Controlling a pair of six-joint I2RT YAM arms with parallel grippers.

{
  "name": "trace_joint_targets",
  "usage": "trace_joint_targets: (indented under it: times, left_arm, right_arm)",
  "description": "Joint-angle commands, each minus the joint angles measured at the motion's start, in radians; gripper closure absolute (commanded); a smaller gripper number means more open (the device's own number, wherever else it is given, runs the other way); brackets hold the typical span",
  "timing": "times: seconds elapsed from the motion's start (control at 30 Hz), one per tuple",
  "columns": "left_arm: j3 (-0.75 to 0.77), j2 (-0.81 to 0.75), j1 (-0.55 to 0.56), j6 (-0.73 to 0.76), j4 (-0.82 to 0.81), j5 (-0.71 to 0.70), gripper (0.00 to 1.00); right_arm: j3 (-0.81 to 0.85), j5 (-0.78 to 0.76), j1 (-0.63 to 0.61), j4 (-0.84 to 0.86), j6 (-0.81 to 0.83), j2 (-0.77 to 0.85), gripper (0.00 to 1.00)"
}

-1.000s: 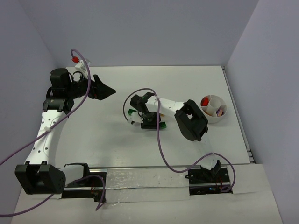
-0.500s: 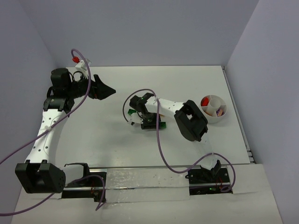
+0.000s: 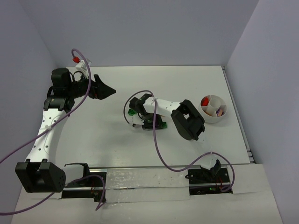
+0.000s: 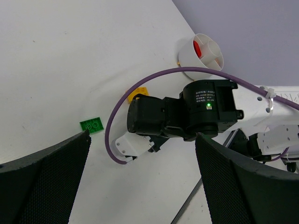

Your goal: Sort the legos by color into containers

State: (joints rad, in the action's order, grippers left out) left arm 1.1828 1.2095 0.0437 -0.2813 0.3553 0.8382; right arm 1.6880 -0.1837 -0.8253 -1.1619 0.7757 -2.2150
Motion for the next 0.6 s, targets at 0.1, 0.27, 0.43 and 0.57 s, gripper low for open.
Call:
trace_joint_targets:
  times: [0.1, 0.27, 0.43, 0.57]
  left_arm:
    - [0.054, -0.011, -0.005, -0.001, -0.03, 0.013, 0.01]
    - [0.05, -0.026, -0.005, -0.021, -0.062, 0.006, 0.01]
    - [0.054, -0.035, -0.004, -0.028, -0.077, -0.023, 0.01]
    - [0.052, -0.03, 0.0, -0.04, -0.089, -0.027, 0.01]
  right_arm:
    - [0.1, 0.076, 0.007, -0.01, -0.048, 0.09, 1.0]
    - [0.241, 0.327, 0.113, 0.008, -0.187, 0.255, 1.0]
    - [0.191, 0.517, 0.361, 0.137, -0.381, 0.475, 1.0]
    - [0.111, 0.621, 0.641, 0.216, -0.484, 0.588, 1.0]
